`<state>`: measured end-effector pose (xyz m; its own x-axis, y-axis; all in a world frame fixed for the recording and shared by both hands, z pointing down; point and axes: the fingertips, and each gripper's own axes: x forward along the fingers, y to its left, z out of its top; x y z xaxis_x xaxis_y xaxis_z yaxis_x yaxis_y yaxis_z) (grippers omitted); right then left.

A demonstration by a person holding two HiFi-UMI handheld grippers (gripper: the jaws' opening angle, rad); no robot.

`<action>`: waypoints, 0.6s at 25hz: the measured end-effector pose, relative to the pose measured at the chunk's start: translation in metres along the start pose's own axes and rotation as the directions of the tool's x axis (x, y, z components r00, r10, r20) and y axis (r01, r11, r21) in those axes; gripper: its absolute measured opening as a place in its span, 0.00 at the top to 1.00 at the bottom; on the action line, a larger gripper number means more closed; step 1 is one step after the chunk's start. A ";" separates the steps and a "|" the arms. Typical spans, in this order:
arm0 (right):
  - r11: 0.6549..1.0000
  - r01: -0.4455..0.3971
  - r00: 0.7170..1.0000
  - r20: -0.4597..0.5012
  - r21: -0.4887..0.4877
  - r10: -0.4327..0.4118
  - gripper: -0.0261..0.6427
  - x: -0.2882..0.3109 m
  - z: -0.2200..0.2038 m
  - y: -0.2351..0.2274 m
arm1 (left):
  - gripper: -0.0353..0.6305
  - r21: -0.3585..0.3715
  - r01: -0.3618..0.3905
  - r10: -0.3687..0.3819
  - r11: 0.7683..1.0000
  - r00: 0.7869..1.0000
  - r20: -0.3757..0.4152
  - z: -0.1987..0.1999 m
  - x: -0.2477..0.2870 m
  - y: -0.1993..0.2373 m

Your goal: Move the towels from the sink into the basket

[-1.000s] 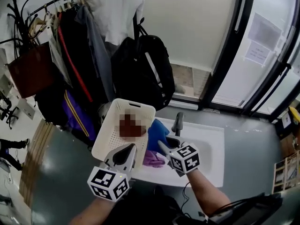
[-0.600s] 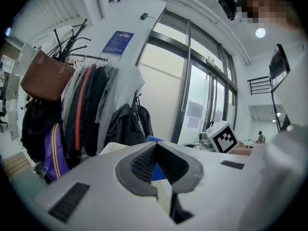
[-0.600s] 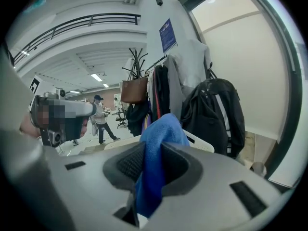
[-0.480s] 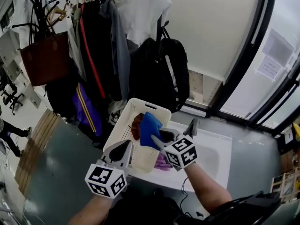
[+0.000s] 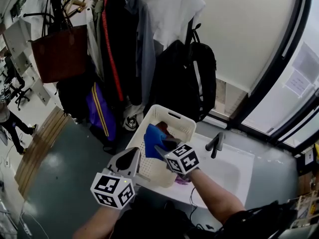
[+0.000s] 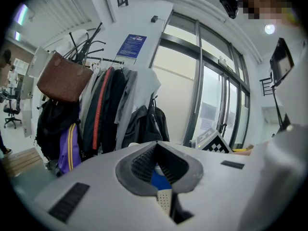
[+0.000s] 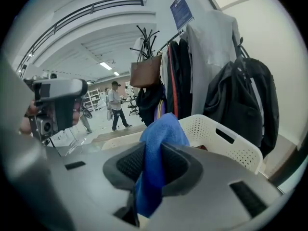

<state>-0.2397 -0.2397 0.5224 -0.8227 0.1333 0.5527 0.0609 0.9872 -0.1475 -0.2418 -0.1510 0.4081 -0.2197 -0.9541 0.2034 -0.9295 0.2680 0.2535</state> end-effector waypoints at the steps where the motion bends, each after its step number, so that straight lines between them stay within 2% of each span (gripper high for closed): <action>1: 1.000 -0.003 1.000 -0.018 -0.001 0.003 0.83 0.007 -0.003 0.001 | 0.94 -0.004 -0.008 0.008 1.000 1.000 0.000 0.000 0.000 0.005; 8: 1.000 0.000 0.990 -0.143 0.011 0.001 0.83 0.052 -0.034 -0.002 | 0.94 -0.021 -0.020 0.020 1.000 1.000 -0.015 -0.007 0.002 0.023; 15: 0.999 -0.012 0.969 -0.244 0.030 0.019 0.83 0.086 -0.060 -0.004 | 0.94 -0.035 -0.053 0.051 0.998 0.996 -0.067 -0.022 0.014 0.041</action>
<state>-0.2770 -0.2269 0.6202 -0.6583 0.1690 0.7336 0.0535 0.9825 -0.1783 -0.2766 -0.1506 0.4423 -0.2463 -0.9283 0.2787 -0.9055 0.3229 0.2752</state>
